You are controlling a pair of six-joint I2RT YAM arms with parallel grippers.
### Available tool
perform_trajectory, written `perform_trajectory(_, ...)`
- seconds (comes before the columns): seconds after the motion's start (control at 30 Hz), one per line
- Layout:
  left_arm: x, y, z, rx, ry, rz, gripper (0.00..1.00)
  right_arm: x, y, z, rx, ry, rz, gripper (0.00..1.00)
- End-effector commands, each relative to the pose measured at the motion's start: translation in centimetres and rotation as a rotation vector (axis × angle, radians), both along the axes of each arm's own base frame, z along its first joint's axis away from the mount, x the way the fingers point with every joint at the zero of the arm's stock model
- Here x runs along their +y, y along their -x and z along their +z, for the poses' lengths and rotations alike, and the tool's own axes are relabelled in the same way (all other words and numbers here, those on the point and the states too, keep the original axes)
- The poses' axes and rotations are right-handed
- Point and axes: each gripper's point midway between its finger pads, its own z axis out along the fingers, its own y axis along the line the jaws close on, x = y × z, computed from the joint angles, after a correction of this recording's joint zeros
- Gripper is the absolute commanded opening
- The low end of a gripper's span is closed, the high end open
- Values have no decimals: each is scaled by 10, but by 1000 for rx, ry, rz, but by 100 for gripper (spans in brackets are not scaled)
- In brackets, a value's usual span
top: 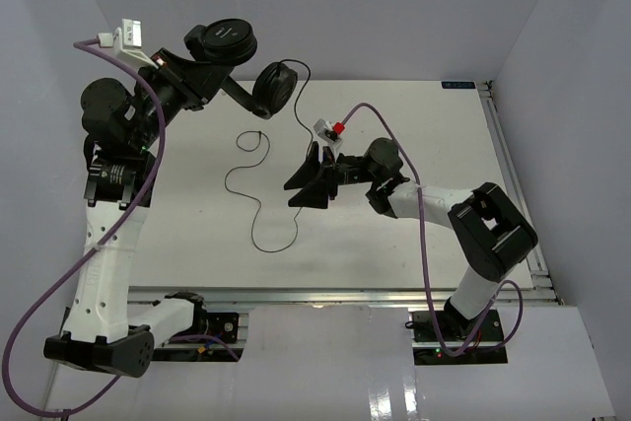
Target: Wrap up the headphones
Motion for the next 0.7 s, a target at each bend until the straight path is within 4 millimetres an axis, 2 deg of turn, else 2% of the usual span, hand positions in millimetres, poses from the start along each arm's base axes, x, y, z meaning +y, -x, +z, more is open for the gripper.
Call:
perform_trajectory(0.0, 3, 1, 4, -35, -9, 10, 0, -6, 6, 35, -101, -90, 36, 64)
perform_trajectory(0.17, 9, -13, 4, -14, -13, 63, 0, -13, 16, 40, -147, -111, 52, 57)
perform_trajectory(0.33, 20, -30, 4, 6, -23, 149, 0, -19, 23, 36, -186, -90, 56, 48)
perform_trajectory(0.4, 26, -39, 0, 24, -19, 182, 0, -22, 26, 32, -187, -70, 71, 39)
perform_trajectory(0.47, 31, -48, -4, 45, -12, 213, 0, -24, 29, 27, -178, -38, 77, 22)
perform_trajectory(0.53, 38, -60, -13, 75, -5, 247, 0, -26, 27, 26, -175, -6, 49, 12)
perform_trajectory(0.57, 42, -64, -16, 84, -7, 267, 0, -25, 19, 16, -169, 51, 7, 9)
perform_trajectory(0.6, 45, -69, -20, 94, -12, 284, 0, -22, 6, 15, -223, 87, -60, 8)
perform_trajectory(0.63, 47, -75, -23, 105, -20, 299, 0, -21, -9, 23, -314, 110, -139, 8)
perform_trajectory(0.67, 49, -79, -27, 112, -35, 316, 0, -24, -18, 16, -320, 178, -183, 8)
